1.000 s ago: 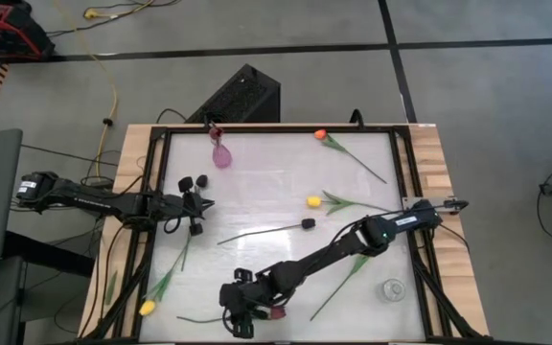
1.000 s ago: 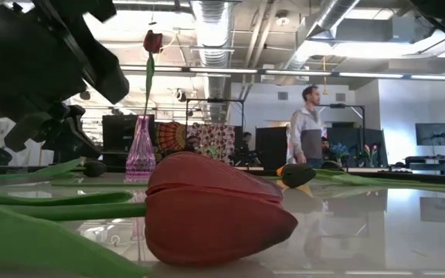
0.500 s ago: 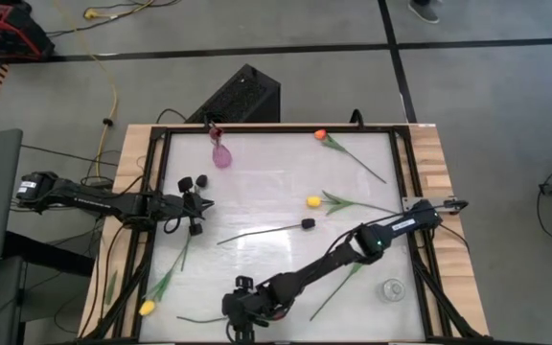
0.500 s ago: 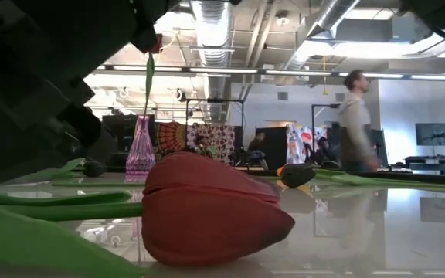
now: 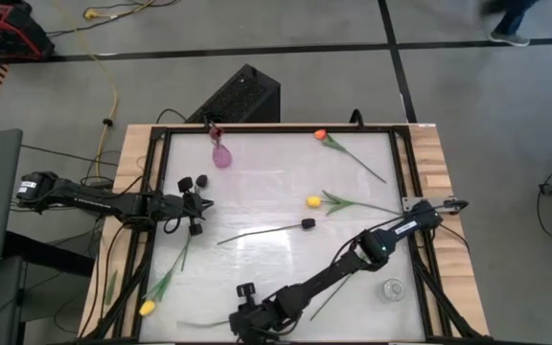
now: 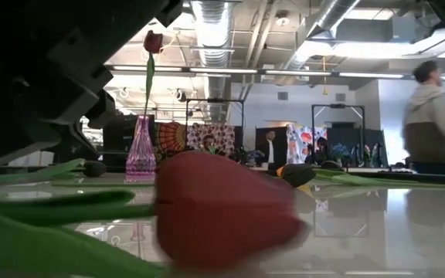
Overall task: Sort flowers into vase by color
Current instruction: Put the red flower into the purple vase
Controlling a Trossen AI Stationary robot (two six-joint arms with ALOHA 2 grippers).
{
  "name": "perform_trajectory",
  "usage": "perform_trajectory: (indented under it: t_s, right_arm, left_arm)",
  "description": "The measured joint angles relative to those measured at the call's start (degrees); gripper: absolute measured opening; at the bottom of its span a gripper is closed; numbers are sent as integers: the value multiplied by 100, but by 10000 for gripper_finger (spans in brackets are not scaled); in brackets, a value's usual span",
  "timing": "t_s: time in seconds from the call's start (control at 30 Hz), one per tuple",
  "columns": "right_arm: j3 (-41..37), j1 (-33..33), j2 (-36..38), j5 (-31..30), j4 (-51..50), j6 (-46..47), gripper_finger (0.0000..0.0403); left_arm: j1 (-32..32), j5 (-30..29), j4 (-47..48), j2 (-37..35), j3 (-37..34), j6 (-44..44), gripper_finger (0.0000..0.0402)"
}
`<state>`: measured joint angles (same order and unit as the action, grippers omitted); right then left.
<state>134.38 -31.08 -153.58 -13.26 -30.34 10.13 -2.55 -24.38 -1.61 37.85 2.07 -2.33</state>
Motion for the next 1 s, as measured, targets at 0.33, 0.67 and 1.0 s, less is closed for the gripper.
perform_trajectory:
  t_s: [0.33,0.67,1.0]
  right_arm:
    - [49,217,754,-111,-1159,-241,37]
    - [42,634,1404,-34,-3241,-2987,40]
    - [42,809,1469,-336,-3455,-3447,88]
  left_arm:
    - [0,0,1,-2,0,0,11]
    - [0,0,2,-1,0,0,11]
    - [-2,0,-1,-2,0,0,11]
